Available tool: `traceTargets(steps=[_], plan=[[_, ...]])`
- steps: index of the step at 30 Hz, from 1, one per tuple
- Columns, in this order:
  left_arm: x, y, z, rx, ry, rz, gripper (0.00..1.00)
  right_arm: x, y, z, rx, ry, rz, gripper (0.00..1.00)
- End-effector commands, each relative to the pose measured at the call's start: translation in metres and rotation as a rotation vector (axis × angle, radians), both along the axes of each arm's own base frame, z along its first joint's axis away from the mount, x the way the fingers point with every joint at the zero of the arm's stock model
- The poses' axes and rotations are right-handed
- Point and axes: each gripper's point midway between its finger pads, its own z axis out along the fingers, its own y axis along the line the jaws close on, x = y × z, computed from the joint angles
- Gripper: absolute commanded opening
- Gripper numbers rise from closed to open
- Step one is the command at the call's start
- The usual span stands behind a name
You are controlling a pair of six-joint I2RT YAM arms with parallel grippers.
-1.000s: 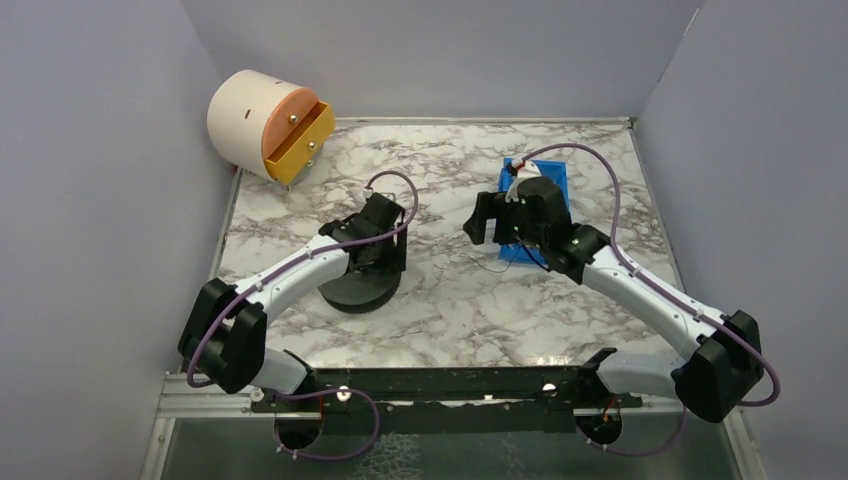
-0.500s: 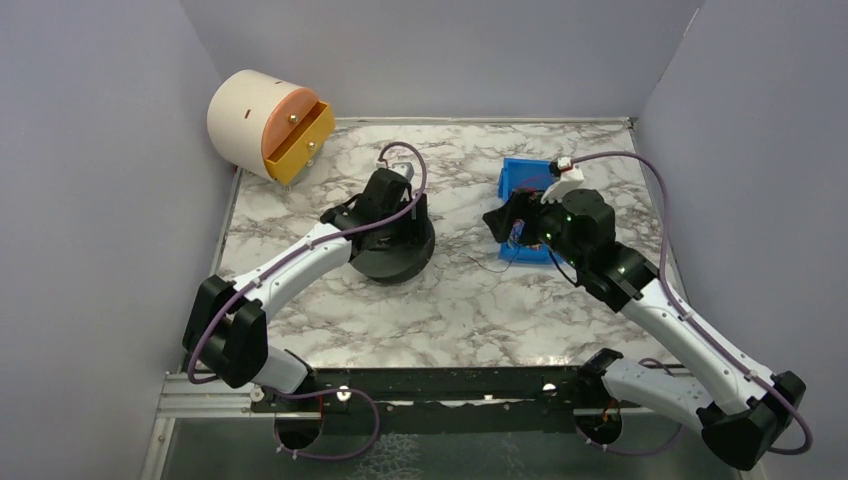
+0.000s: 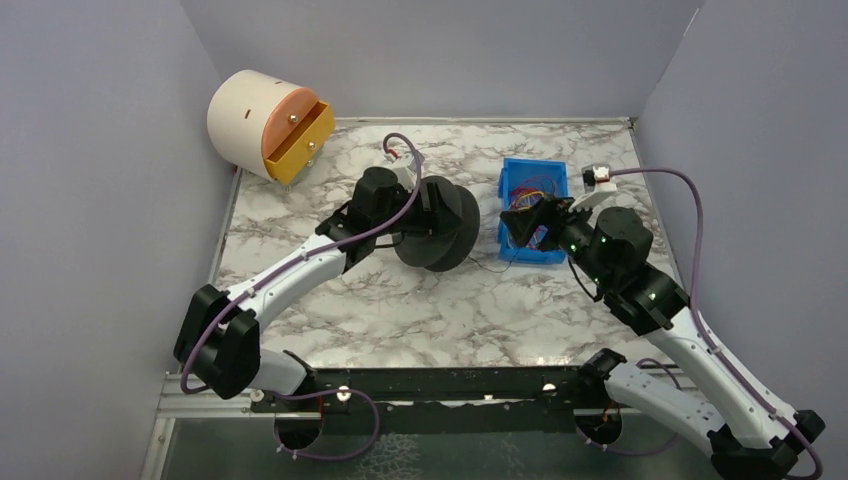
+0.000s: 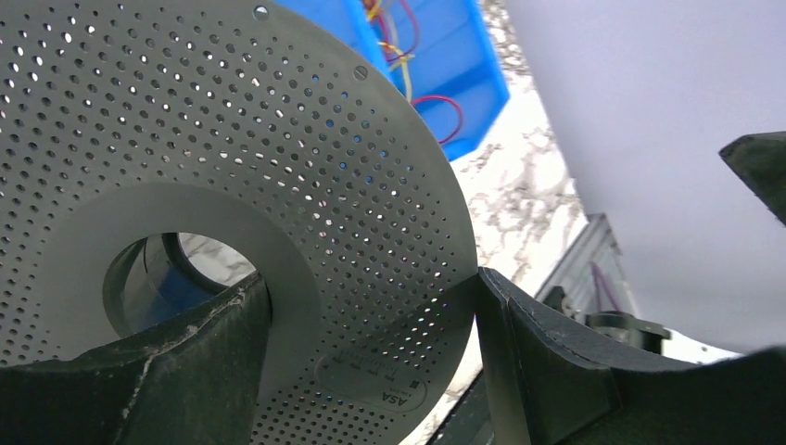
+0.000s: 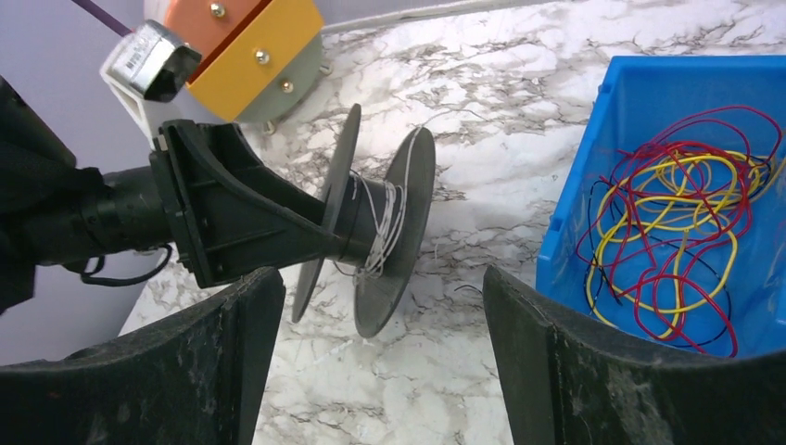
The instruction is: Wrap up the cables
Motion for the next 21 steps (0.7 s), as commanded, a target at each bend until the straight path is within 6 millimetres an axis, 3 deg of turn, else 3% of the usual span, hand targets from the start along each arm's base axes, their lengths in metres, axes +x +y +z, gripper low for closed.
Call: traceTargets(steps=[1,12,21], plan=[[-0.015,-0.021,0.058,-0.234,-0.127,-0.118,0.00,-0.006,-0.008,0.001,0.013,-0.001,-0.024,0.82],[-0.030,-0.018,0.066,-0.395,-0.171,-0.139,0.00,-0.011,-0.004,0.001,0.028,0.000,0.011,0.80],[-0.029,-0.008,0.064,-0.532,-0.146,-0.137,0.00,-0.011,0.004,0.000,0.033,0.008,0.046,0.77]])
